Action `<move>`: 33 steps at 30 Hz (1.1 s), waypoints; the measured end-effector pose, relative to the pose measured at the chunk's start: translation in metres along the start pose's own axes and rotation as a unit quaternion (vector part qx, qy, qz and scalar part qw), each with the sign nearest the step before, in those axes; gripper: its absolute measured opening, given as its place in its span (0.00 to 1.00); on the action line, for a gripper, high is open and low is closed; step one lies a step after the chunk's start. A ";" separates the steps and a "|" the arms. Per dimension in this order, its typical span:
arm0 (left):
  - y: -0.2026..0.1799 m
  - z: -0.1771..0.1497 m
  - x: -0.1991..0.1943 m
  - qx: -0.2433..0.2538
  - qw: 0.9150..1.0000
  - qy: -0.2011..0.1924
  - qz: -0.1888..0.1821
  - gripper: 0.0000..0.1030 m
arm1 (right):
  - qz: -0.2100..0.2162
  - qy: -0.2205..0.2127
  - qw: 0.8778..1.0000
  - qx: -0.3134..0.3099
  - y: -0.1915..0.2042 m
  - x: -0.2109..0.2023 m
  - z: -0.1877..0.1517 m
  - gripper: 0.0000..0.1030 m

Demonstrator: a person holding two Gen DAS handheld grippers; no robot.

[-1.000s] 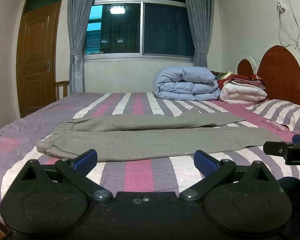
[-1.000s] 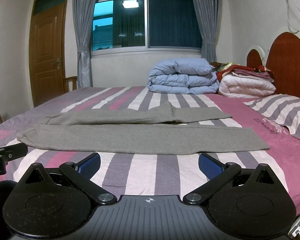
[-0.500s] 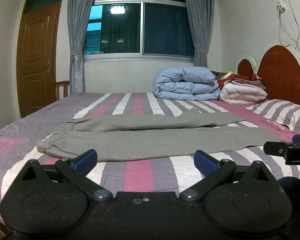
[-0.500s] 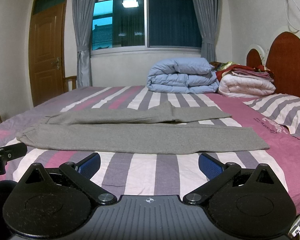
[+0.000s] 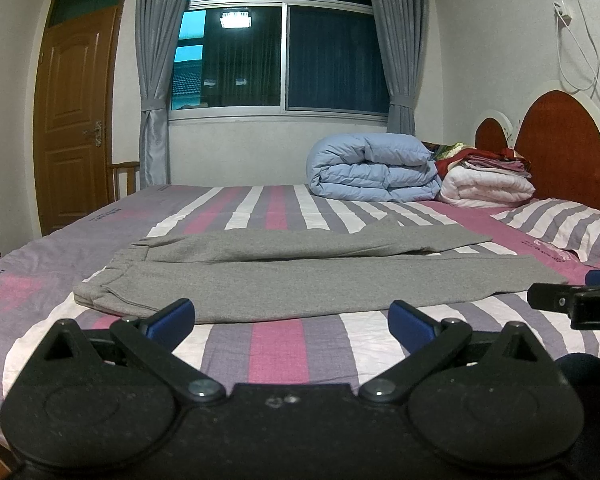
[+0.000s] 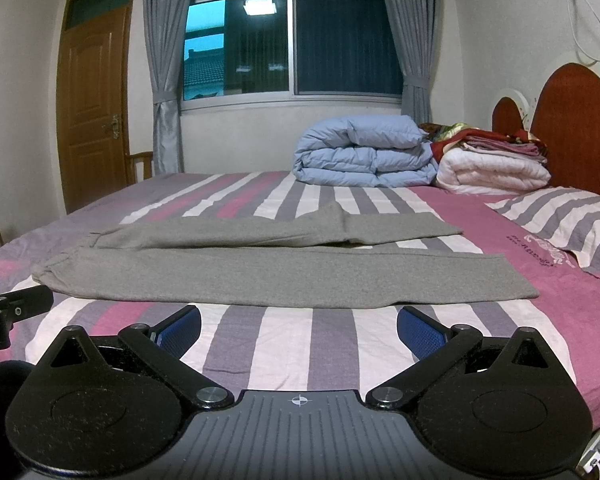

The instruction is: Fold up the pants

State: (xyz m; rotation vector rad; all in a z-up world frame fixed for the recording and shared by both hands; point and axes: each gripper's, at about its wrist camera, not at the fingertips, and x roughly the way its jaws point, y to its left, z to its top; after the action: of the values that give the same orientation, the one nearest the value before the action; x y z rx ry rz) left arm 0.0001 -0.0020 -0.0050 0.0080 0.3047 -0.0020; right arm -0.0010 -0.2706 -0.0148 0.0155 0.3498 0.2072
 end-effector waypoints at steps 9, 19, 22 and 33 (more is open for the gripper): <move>0.000 0.000 0.000 0.000 1.000 0.000 0.001 0.94 | 0.000 0.000 1.000 0.000 0.000 0.001 -0.002 1.00; 0.003 0.001 0.009 -0.012 1.000 0.016 0.005 0.94 | 0.057 0.032 0.997 0.036 -0.020 0.021 0.002 1.00; 0.023 0.010 0.026 -0.024 0.999 0.026 -0.019 0.90 | 0.090 0.028 0.995 0.019 -0.028 0.040 0.016 1.00; 0.195 0.089 0.177 -0.024 0.995 0.085 0.037 0.66 | 0.137 -0.010 0.989 -0.054 -0.031 0.176 0.144 1.00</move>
State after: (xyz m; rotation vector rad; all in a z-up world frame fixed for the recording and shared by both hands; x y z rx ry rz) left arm 0.1964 0.1922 0.0278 -0.0276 0.4750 0.0795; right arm 0.2161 -0.2619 0.0589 -0.0414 0.3162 0.4978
